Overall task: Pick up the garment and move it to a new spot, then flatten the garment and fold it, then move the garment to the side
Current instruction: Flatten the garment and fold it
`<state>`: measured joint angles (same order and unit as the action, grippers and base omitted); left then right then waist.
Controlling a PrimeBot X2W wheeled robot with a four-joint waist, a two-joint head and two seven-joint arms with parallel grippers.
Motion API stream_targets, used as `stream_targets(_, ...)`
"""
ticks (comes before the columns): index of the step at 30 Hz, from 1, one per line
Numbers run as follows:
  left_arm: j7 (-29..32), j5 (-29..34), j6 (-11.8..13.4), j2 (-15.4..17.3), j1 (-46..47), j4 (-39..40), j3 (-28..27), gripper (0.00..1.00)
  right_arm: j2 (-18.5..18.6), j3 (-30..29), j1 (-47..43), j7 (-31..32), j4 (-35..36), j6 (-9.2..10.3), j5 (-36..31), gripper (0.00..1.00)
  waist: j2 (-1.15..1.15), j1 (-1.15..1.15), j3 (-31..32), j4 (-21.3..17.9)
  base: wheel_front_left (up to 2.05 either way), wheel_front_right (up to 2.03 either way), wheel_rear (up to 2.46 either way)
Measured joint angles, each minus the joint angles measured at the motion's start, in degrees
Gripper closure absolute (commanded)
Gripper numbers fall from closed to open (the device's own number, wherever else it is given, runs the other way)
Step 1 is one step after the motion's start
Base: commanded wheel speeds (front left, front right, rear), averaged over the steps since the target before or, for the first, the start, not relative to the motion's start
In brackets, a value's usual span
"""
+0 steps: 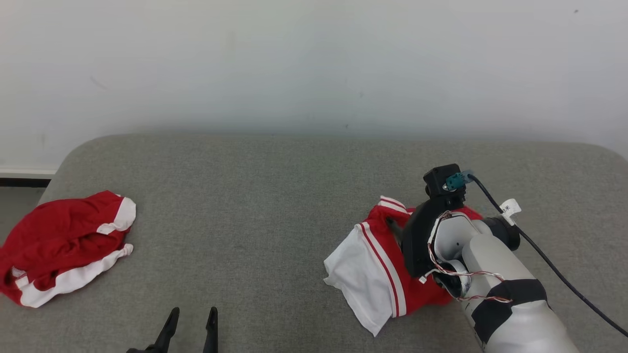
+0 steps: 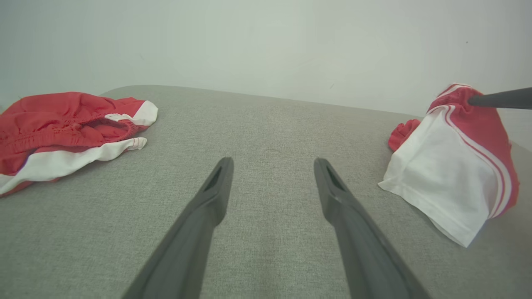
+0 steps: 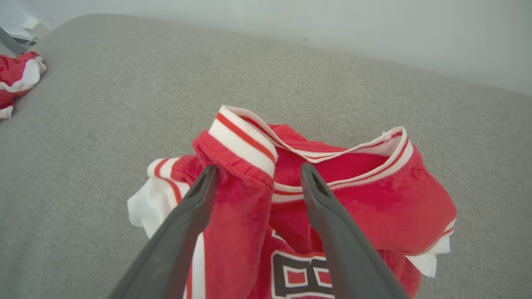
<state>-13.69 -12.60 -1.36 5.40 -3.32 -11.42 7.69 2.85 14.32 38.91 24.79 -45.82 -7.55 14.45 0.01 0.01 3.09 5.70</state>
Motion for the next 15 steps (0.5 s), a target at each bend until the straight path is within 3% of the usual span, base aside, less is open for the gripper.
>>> stream_targets(7,-0.30,-0.02,-0.18,0.02,0.34,-0.78,0.49,0.00,0.00,0.49,1.42,-0.02,-5.01,0.00,-0.92,0.00,0.00,0.00,-0.50,1.47,0.00,0.00,0.00)
stream_targets(10,-0.43,-0.16,-0.25,0.02,0.69,-1.15,0.66,0.00,0.00,1.44,2.04,0.48,-6.93,0.00,0.08,0.52,0.00,0.00,-0.64,2.01,0.00,0.00,0.00)
stream_targets(11,-0.44,-0.18,-0.29,0.03,0.85,-1.32,0.79,0.00,0.00,1.72,2.30,0.51,-7.36,0.00,0.62,0.62,0.00,0.00,-0.71,2.20,0.00,0.00,0.00)
stream_targets(13,-0.44,-0.22,-0.63,0.03,1.15,-1.64,0.97,0.00,0.00,2.30,2.69,0.71,-8.33,0.00,1.52,1.00,0.00,0.00,-0.87,2.58,0.00,0.00,0.00)
stream_targets(15,-0.49,-0.31,-0.67,0.08,2.01,-2.00,1.13,0.00,0.01,2.90,3.85,-0.44,-9.06,0.00,2.46,1.00,0.00,0.00,-1.25,3.03,0.00,0.00,0.00)
